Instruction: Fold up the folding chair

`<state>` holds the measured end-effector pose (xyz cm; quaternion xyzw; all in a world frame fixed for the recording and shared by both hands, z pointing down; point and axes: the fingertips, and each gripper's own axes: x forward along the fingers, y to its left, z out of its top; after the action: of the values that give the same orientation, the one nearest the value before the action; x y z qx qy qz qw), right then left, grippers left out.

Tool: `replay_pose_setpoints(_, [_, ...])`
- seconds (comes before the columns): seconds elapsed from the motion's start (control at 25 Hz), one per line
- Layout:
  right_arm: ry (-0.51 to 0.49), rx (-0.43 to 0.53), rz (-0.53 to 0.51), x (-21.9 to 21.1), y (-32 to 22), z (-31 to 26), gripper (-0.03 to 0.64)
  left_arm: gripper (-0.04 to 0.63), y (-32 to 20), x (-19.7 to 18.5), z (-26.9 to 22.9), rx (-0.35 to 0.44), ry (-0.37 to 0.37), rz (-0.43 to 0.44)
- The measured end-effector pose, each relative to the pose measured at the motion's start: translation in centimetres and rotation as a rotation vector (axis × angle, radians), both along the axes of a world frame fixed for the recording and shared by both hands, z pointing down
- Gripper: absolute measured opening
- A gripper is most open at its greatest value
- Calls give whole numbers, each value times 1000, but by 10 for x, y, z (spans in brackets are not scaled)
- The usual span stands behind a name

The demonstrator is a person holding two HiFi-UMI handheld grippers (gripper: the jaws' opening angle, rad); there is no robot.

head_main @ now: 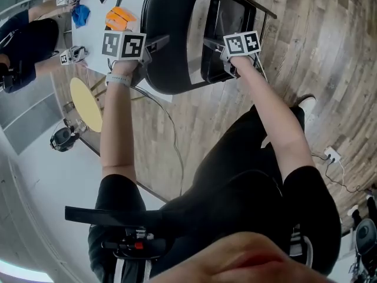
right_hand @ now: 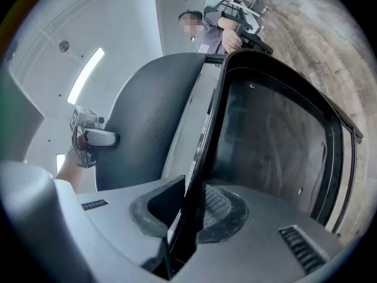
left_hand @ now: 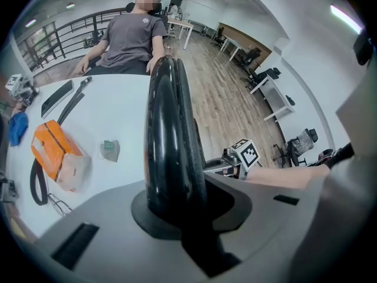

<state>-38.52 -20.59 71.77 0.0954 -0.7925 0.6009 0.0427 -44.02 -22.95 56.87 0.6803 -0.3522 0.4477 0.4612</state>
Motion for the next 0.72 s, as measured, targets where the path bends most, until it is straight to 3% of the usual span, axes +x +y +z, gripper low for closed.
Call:
replay_pose_setpoints(0.24, [1, 11, 0, 1, -4, -1, 62, 75, -4, 2, -1, 30, 6, 20])
replay_pose_setpoints(0.32, [5, 37, -15, 1, 0, -3, 63, 115, -5, 6, -6, 66, 57, 0])
replay_pose_setpoints(0.36, [3, 43, -23, 1, 2, -5, 79, 161, -6, 7, -10, 88, 97, -16])
replay_pose_setpoints(0.44, [16, 50, -33, 5, 7, -7, 183, 205, -6, 4, -22, 146, 166, -59])
replay_pose_setpoints(0.52, [64, 76, -30, 19, 5, -7, 202, 215, -9, -8, -35, 236, 182, -111])
replay_pose_setpoints(0.64, [118, 150, -7, 50, 0, -19, 202, 215, -14, -26, -72, 449, 193, -219])
replay_pose_setpoints(0.72, [135, 235, 0, 69, 1, -43, 202, 215, -7, -26, -105, 584, 242, -287])
